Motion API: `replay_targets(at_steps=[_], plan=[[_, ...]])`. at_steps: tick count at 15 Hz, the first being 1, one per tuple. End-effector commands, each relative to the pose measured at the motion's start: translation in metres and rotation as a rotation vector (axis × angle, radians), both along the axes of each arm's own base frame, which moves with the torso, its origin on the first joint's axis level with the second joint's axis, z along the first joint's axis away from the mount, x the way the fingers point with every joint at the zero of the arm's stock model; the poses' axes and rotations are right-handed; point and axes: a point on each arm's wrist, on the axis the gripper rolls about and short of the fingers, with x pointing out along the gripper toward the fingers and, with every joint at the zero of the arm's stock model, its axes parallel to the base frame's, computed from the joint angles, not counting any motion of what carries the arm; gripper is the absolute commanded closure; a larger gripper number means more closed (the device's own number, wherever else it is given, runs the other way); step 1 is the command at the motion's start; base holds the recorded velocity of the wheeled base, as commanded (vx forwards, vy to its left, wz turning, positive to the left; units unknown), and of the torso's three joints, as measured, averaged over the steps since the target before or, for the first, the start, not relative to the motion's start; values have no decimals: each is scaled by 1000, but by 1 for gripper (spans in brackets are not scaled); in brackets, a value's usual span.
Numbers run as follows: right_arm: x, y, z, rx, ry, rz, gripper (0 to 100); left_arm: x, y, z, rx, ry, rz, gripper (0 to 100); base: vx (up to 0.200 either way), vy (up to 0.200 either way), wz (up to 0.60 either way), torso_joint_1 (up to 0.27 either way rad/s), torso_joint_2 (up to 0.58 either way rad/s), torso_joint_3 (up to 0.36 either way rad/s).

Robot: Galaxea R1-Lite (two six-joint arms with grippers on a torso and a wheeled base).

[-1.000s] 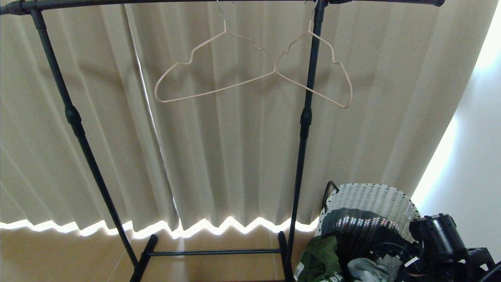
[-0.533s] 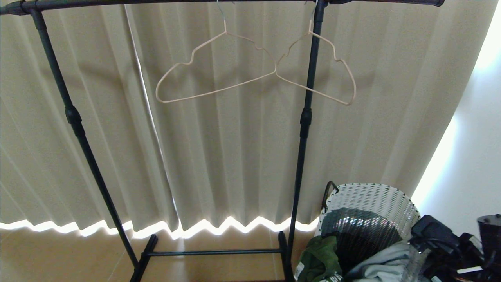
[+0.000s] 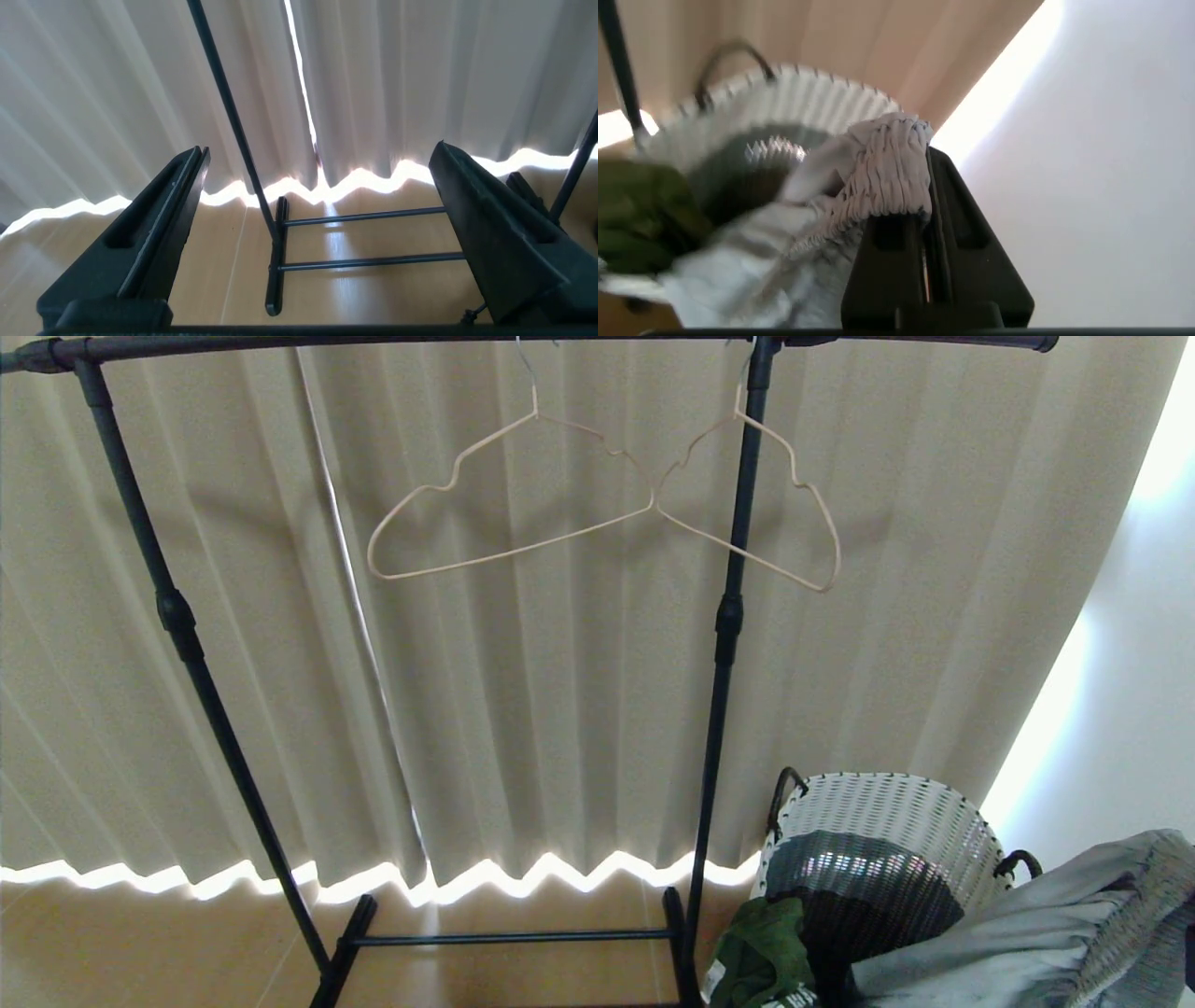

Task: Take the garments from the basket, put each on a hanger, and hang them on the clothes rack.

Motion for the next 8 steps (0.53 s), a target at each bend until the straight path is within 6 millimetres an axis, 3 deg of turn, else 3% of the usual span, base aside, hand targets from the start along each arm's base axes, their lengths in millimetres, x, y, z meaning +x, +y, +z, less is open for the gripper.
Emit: replay_targets(at_steps=[1,8], plan=[[-5,0,6,22,-53,9,100,0,0,0,0,0,1,0,-200,0,0,2,2,7],[-4,0,9,44,-67,8,100,0,0,0,-2,0,1,0,-200,0,0,2,0,2]])
